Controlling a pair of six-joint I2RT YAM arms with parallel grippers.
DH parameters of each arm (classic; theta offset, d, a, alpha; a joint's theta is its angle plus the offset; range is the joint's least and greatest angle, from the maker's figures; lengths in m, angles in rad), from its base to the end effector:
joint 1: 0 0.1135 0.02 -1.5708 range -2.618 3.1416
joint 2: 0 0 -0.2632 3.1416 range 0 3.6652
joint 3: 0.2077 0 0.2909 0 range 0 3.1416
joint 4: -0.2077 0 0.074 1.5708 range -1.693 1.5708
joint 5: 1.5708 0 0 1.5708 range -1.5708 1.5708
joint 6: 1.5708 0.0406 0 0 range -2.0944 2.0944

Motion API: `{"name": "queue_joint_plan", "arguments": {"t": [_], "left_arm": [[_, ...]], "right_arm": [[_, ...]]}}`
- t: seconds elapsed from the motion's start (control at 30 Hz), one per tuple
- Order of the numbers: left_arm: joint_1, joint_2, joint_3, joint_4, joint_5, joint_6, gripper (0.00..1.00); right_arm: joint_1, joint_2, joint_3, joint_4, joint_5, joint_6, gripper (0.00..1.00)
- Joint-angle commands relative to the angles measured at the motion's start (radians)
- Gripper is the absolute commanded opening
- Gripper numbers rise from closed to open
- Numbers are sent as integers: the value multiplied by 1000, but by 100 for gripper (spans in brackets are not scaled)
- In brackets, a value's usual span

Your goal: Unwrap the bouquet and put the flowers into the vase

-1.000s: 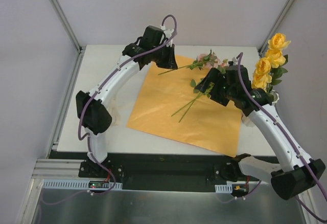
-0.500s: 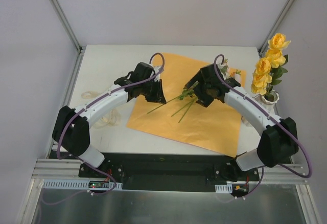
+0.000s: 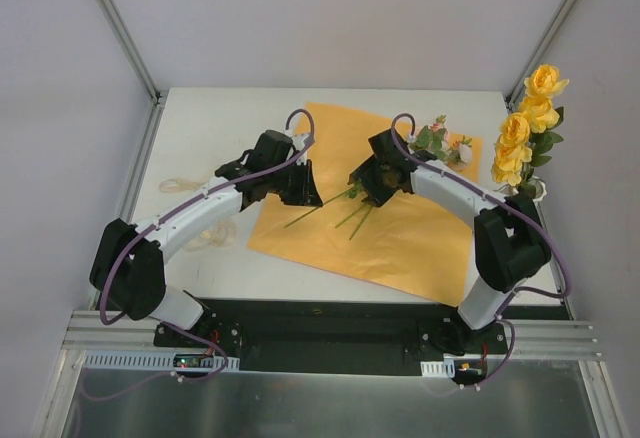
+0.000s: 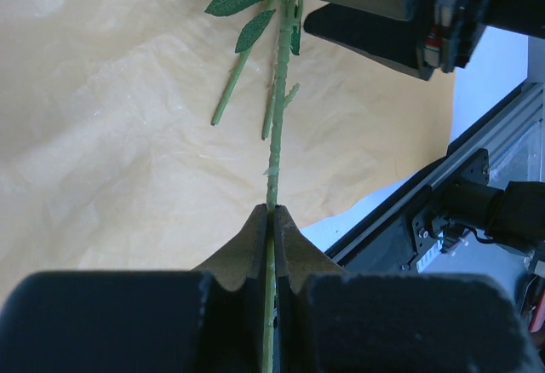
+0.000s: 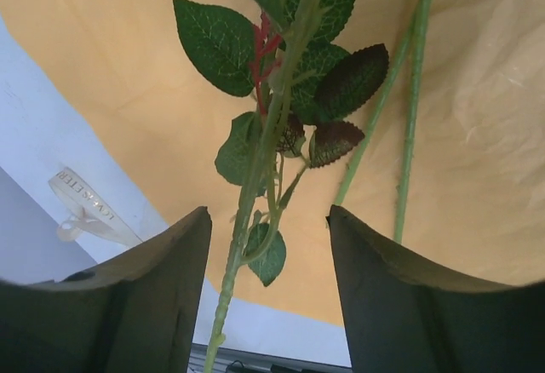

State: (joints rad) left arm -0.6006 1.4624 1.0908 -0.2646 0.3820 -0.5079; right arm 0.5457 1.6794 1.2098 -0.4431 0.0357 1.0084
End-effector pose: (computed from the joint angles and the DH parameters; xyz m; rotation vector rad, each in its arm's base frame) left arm 0.2953 -0.2207 0.2613 0.3368 2.3290 -1.0071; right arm 0.3423 0.2061 0.2092 0.6085 2.5141 0.5864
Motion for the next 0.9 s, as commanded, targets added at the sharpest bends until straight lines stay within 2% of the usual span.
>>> {"name": "queue_joint_plan", "arguments": {"t": [0.0,0.03,0.07,0.23,0.27,0.37,0.4,0.43,0.53,0.63,0.67,0.7,0.87], "left_arm": [[4,-33,-8,38,8,14,0],[4,-33,-9,39,14,16,0],[4,-31,-11,39,15,14,0],[4,-63,-35,39,11,26,0],[4,-71,-45,38,18,34,0],[5,-111,-60,24,82,51,0],[5,-141,-63,18,109,55,4],[5,-163,-68,15,126,57,19],[5,-273,-98,15,146,54,51],[12,-381,-108,2,123,68,72],[13,-401,-101,-4,117,78,77],[16,-433,-97,-15,109,83,79],[16,-461,-92,-25,103,103,80]], "right_arm": [[-3,55,42,70,-26,10,56],[-1,62,40,81,-28,4,51],[-1,74,46,83,-58,1,42],[2,62,65,83,-43,-60,20],[2,45,68,78,-43,-92,11],[10,-4,99,58,18,-207,1],[22,-21,120,46,41,-241,1],[26,-39,129,43,52,-276,1],[56,-124,167,37,70,-466,1],[76,-223,194,11,75,-672,1],[89,-291,195,11,79,-726,1],[103,-331,195,6,84,-849,1],[166,-645,157,15,125,-1201,1]]}}
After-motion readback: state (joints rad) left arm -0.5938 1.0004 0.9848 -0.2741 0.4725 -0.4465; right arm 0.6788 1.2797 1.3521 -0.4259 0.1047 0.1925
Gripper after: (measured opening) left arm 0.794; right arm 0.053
